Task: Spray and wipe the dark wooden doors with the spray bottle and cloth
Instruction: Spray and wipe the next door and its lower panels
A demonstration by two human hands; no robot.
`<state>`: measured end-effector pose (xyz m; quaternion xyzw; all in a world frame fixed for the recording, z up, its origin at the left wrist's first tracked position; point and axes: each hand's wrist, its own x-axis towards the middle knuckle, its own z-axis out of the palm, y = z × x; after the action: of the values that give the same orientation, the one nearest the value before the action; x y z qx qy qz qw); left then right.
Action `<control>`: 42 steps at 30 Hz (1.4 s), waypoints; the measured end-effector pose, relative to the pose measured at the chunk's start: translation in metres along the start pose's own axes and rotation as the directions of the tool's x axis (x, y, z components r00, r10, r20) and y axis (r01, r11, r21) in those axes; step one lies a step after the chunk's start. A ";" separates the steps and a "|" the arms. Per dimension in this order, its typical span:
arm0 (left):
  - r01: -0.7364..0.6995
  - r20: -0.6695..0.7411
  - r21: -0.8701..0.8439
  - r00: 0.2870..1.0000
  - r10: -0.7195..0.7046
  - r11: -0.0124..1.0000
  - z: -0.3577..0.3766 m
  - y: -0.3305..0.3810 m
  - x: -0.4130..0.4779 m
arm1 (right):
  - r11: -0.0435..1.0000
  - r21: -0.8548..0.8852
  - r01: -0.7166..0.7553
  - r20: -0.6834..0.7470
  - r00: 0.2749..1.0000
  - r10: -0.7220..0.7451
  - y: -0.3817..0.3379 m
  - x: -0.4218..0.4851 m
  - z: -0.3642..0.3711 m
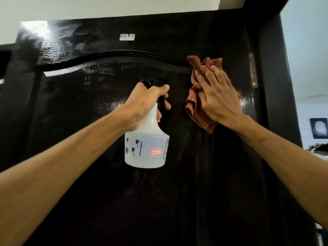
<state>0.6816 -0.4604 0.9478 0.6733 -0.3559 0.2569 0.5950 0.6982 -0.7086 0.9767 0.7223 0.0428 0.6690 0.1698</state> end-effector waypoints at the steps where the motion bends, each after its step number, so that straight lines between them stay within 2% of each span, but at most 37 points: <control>1: 0.000 -0.016 -0.001 1.000 0.000 1.000 -0.005 -0.004 -0.003 | 0.999 0.015 -0.050 0.003 0.999 0.050 -0.008 0.004 0.001; 4: 0.010 -0.041 -0.017 0.999 -0.010 1.000 -0.020 -0.018 -0.016 | 0.991 0.070 -0.115 -0.004 0.993 0.115 -0.037 -0.030 0.000; 7: 0.063 -0.031 -0.048 0.997 -0.065 0.997 -0.038 -0.042 -0.035 | 0.986 0.028 -0.166 0.033 0.986 0.165 -0.084 -0.108 0.002; 9: 0.081 -0.020 -0.050 0.996 -0.082 0.995 -0.050 -0.056 -0.046 | 0.979 0.015 -0.202 0.068 0.977 0.201 -0.107 -0.129 0.008; 13: 0.038 -0.036 -0.014 0.999 -0.039 0.999 -0.090 -0.075 -0.057 | 0.954 0.103 -0.281 0.034 0.960 0.279 -0.123 -0.055 0.012; 15: 0.030 -0.063 0.004 0.998 -0.030 1.000 -0.117 -0.086 -0.062 | 0.949 0.088 -0.303 0.007 0.953 0.304 -0.156 -0.021 0.017; 16: 0.032 -0.074 0.004 0.997 -0.032 0.999 -0.131 -0.092 -0.064 | 0.963 0.059 -0.265 0.017 0.964 0.264 -0.184 -0.015 0.022; 18: 0.054 -0.091 0.004 0.994 -0.054 0.999 -0.162 -0.108 -0.071 | 0.999 0.012 -0.035 0.077 0.996 0.034 -0.244 -0.022 0.036; 20: 0.074 -0.103 0.029 0.992 -0.070 0.997 -0.192 -0.121 -0.076 | 0.985 0.015 0.170 0.102 0.980 -0.171 -0.269 -0.023 0.042; 21: 0.076 -0.110 0.042 0.991 -0.071 0.996 -0.207 -0.126 -0.078 | 0.984 0.014 0.177 0.078 0.981 -0.178 -0.269 -0.014 0.041; 25: 0.053 -0.157 0.048 0.986 -0.045 0.997 -0.271 -0.143 -0.077 | 0.989 0.036 -0.142 0.046 0.989 0.140 -0.283 0.046 0.038; 26: 0.046 -0.166 0.046 0.985 -0.038 0.998 -0.286 -0.147 -0.076 | 0.991 0.040 -0.126 0.041 0.991 0.124 -0.305 0.057 0.040; 28: 0.036 -0.187 0.031 0.982 -0.029 0.999 -0.313 -0.155 -0.074 | 0.996 0.030 0.079 0.075 0.994 -0.081 -0.367 0.067 0.050; 30: 0.040 -0.216 0.019 0.976 -0.035 0.999 -0.334 -0.163 -0.074 | 0.943 0.027 0.331 0.114 0.937 -0.332 -0.415 0.065 0.062; 32: 0.051 -0.233 0.023 0.971 -0.045 0.998 -0.352 -0.170 -0.076 | 0.896 0.048 0.442 0.138 0.885 -0.444 -0.436 0.072 0.068; 34: 0.062 -0.237 0.040 0.970 -0.051 0.997 -0.368 -0.177 -0.079 | 0.912 0.062 0.405 0.122 0.904 -0.410 -0.442 0.097 0.069; 36: 0.069 -0.254 0.054 0.966 -0.053 0.996 -0.384 -0.182 -0.079 | 0.950 0.063 0.307 0.100 0.945 -0.312 -0.450 0.121 0.071; 39: 0.084 -0.297 0.060 0.953 -0.062 0.995 -0.404 -0.189 -0.081 | 0.978 0.070 0.194 0.055 0.979 -0.198 -0.488 0.109 0.077; 40: 0.091 -0.313 0.062 0.947 -0.067 0.994 -0.411 -0.192 -0.084 | 0.971 0.067 0.229 0.071 0.970 -0.234 -0.506 0.092 0.079; 42: 0.098 -0.340 0.075 0.938 -0.067 0.992 -0.424 -0.198 -0.092 | 0.908 0.083 0.410 0.106 0.903 -0.417 -0.532 0.058 0.084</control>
<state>0.8129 -0.0196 0.8226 0.6602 -0.2080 0.3590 0.6261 0.8745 -0.2078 0.8668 0.7409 0.2043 0.5709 0.2888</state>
